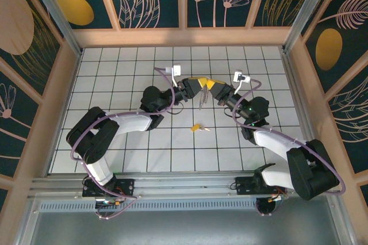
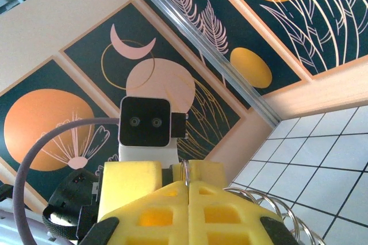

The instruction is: Put the keys on the keyring

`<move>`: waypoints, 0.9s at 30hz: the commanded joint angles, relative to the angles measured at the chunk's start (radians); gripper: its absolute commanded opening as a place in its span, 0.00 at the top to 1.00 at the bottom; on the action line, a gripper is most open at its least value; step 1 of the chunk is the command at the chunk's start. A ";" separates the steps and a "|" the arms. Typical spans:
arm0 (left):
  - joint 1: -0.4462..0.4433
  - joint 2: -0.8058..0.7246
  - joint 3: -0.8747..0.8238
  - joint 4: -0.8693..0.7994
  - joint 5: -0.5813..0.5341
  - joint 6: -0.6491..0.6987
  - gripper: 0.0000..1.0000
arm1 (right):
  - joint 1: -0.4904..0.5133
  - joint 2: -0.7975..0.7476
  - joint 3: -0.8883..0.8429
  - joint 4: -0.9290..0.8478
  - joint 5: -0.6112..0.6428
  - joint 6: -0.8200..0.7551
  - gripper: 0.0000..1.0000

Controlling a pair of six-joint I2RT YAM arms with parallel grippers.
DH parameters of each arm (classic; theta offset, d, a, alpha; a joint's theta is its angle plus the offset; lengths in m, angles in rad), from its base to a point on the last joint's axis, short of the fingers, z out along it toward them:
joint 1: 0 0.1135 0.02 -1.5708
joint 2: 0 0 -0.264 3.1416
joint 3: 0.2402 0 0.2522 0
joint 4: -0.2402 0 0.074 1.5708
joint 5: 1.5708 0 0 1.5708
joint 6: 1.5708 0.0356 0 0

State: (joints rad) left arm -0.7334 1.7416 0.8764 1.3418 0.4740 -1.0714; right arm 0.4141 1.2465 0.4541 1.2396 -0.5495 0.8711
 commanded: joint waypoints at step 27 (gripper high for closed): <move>0.009 -0.061 0.302 -0.652 0.278 0.518 1.00 | -0.255 -0.188 0.004 -0.183 -0.281 -0.086 0.52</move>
State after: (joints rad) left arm -0.7319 1.6993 1.1343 0.7670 0.6746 -0.6472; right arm 0.1650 1.0611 0.4423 1.0489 -0.7555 0.8097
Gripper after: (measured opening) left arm 0.057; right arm 0.488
